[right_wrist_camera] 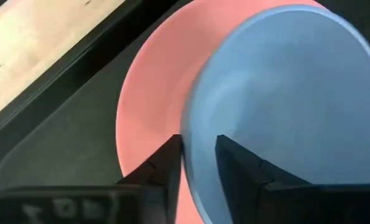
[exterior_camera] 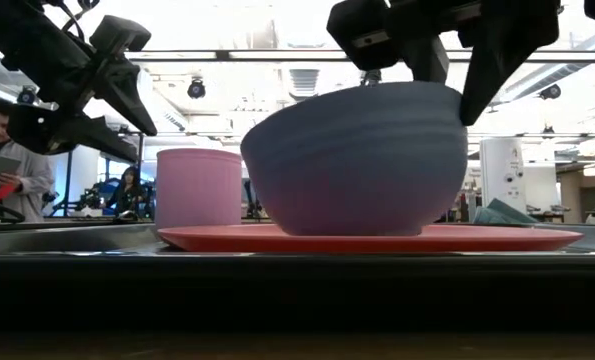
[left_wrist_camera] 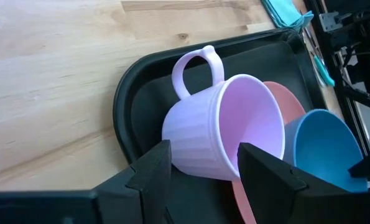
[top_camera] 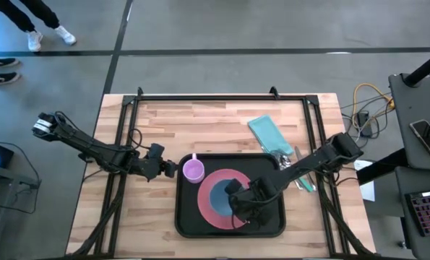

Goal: Set up tray
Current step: Put the blue bowl on the light orange plate on the black serving tray, then put the green napkin to the right of the light orange plate on the black serving tray

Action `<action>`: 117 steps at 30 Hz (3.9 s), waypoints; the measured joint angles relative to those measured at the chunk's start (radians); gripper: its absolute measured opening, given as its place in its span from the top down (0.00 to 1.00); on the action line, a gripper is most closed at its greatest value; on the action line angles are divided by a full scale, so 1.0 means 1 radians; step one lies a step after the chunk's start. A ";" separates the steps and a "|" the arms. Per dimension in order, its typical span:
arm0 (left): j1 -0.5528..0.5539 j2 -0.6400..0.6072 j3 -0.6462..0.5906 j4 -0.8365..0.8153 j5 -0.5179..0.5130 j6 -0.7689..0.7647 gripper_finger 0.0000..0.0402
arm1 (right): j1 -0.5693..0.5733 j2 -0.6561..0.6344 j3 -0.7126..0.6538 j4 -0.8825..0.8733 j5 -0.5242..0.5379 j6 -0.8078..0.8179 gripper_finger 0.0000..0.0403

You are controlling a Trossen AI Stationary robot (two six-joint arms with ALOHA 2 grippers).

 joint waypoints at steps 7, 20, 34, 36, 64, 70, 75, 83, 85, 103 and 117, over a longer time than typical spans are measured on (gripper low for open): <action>0.000 0.000 0.001 -0.004 0.000 0.000 0.59 | -0.006 -0.006 -0.003 -0.039 0.012 0.046 0.61; 0.000 0.000 0.004 0.003 0.000 0.000 0.59 | -0.074 -0.265 -0.149 -0.130 0.066 0.344 0.50; 0.000 0.000 0.002 0.005 0.000 0.000 0.59 | -0.649 -0.667 -0.638 -0.016 0.154 1.086 0.50; 0.000 0.000 0.001 0.005 0.000 0.000 0.59 | -0.741 -0.669 -0.677 0.043 0.140 1.093 0.50; 0.000 0.000 0.002 0.005 0.006 -0.023 0.59 | -1.180 -0.146 -0.560 0.192 0.026 0.839 0.50; 0.000 0.000 0.003 0.005 0.007 -0.023 0.59 | -1.181 -0.132 -0.511 0.189 -0.017 0.763 0.56; 0.000 0.000 0.002 0.004 0.008 -0.023 0.59 | -1.182 -0.129 -0.516 0.202 -0.036 0.762 0.70; 0.000 0.000 0.002 0.005 0.008 -0.023 0.59 | -1.179 -0.127 -0.533 0.213 -0.074 0.722 0.95; 0.000 0.000 0.002 0.005 0.008 -0.023 0.59 | -1.177 -0.135 -0.530 0.208 -0.082 0.717 0.97; 0.000 0.000 -0.001 0.003 0.007 0.012 0.59 | -1.053 -0.729 -0.517 0.121 -0.163 1.014 0.98; 0.000 0.000 -0.029 -0.019 0.004 0.024 0.59 | -0.512 -1.092 -0.515 -0.028 0.178 1.699 0.98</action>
